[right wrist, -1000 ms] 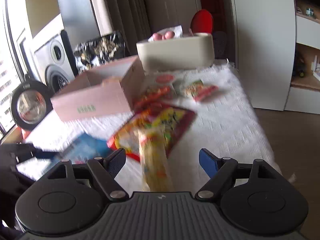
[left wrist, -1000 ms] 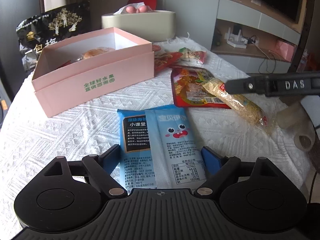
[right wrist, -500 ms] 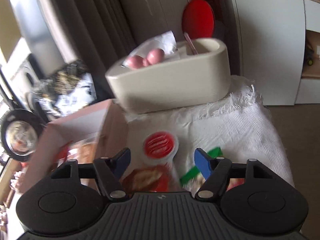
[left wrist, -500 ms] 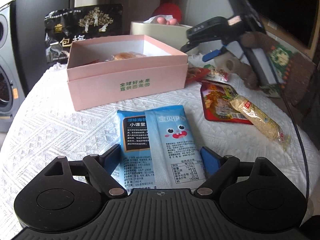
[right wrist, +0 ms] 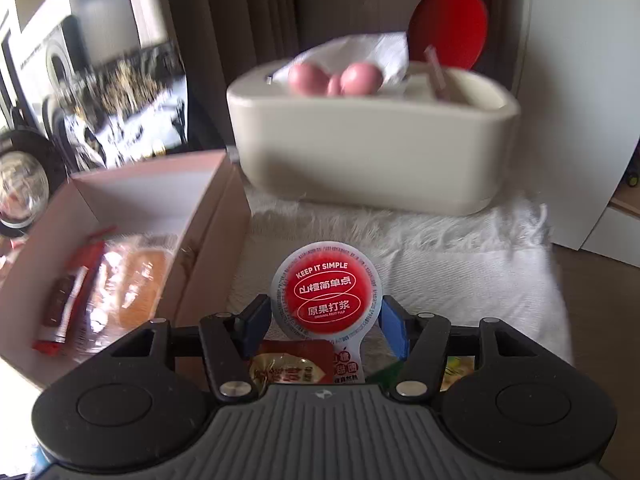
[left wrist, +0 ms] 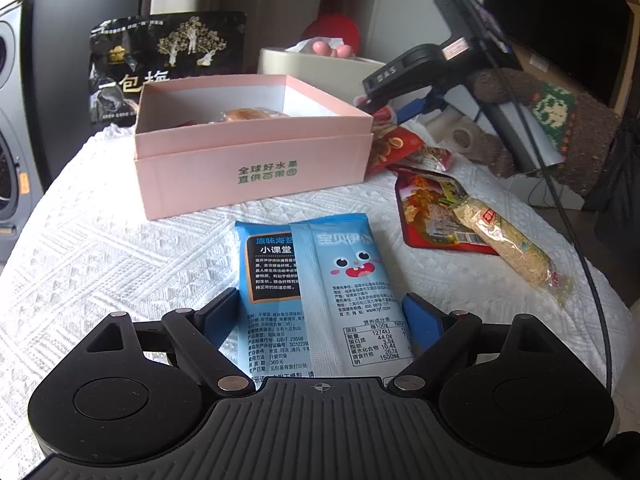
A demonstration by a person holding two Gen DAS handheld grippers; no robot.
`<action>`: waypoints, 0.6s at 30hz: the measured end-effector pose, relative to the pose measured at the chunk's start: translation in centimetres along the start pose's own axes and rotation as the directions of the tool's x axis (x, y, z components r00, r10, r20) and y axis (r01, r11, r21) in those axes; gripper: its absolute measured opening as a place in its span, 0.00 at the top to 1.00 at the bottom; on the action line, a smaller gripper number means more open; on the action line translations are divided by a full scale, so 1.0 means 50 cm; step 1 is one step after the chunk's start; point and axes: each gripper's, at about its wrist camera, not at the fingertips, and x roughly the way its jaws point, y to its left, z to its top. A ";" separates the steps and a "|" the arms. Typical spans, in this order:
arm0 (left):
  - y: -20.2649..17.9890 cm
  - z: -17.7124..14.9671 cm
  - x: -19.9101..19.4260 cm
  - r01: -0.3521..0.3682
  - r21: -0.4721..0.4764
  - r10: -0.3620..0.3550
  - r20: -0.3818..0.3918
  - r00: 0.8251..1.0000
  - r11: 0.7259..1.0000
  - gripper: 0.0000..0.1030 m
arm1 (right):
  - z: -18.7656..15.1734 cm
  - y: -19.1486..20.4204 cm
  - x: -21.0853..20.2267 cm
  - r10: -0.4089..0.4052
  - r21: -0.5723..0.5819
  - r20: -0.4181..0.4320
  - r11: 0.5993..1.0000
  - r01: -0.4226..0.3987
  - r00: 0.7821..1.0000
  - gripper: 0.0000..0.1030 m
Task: Organize snacks
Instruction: 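Grasp the red round jelly cup with the right gripper, then lower the blue bags and jelly cup into the pink box with both grippers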
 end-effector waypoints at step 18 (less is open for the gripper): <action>-0.005 0.050 -0.094 0.094 -0.033 -0.094 0.012 0.996 0.995 0.16 | -0.194 0.063 -0.469 0.196 -0.157 0.206 0.974 -0.166 0.959 0.42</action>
